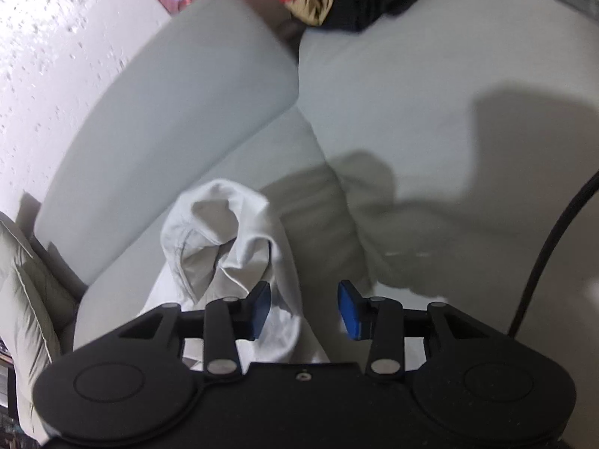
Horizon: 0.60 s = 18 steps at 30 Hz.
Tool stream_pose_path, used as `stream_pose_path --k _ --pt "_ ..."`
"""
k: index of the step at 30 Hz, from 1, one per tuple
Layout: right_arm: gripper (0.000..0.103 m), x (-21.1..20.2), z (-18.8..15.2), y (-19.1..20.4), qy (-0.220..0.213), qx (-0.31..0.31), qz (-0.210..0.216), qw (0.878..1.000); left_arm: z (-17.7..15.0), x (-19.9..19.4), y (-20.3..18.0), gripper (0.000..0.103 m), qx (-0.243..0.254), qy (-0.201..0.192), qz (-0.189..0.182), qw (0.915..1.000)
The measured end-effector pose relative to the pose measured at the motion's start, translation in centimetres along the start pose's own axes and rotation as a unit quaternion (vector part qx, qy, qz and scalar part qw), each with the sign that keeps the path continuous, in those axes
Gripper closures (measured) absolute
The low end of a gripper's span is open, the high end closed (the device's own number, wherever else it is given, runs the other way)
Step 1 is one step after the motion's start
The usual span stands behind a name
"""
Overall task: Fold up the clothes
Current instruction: 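Reach the right gripper into the sweatshirt and close on its fabric, then lift and pull the sweatshirt up with the right gripper to spread it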
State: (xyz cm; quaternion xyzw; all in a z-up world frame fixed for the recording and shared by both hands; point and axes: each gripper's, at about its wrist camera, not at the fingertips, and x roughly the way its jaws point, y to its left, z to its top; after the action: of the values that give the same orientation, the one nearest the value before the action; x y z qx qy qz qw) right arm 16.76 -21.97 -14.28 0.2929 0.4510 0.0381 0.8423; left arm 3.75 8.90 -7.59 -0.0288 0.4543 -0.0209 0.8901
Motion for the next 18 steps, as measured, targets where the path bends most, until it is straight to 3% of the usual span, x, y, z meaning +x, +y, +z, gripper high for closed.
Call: stream_pose_path --k 1,2,5,8,10,15,18 --pt "0.099 0.4 0.3 0.7 0.013 -0.007 -0.007 1.0 0.0 -0.3 0.0 0.018 0.001 -0.003 0.003 1.0" --pt "0.101 0.0 0.6 1.7 0.016 -0.013 -0.003 1.0 -0.1 -0.7 0.0 0.018 0.002 -0.007 0.005 1.0" --pt "0.101 -2.9 2.0 4.6 0.008 0.002 0.048 0.999 -0.3 -2.1 0.0 0.018 0.01 -0.023 0.011 0.9996" --pt "0.101 -8.4 4.0 5.8 -0.016 0.064 0.126 0.99 -0.4 -3.9 -0.2 0.02 0.018 -0.045 0.007 0.9988" --pt "0.101 -12.3 4.7 5.7 -0.036 0.089 0.148 0.984 -0.5 -5.5 -0.5 0.021 0.027 -0.067 -0.002 0.9974" --pt "0.101 -20.0 4.9 1.8 -0.083 0.143 0.159 0.973 -1.5 -8.2 -1.9 0.023 0.061 -0.1 -0.051 0.9918" --pt "0.101 -22.3 3.5 -2.8 -0.097 0.165 0.12 0.974 -2.2 -9.1 -3.0 0.024 0.081 -0.109 -0.085 0.9871"
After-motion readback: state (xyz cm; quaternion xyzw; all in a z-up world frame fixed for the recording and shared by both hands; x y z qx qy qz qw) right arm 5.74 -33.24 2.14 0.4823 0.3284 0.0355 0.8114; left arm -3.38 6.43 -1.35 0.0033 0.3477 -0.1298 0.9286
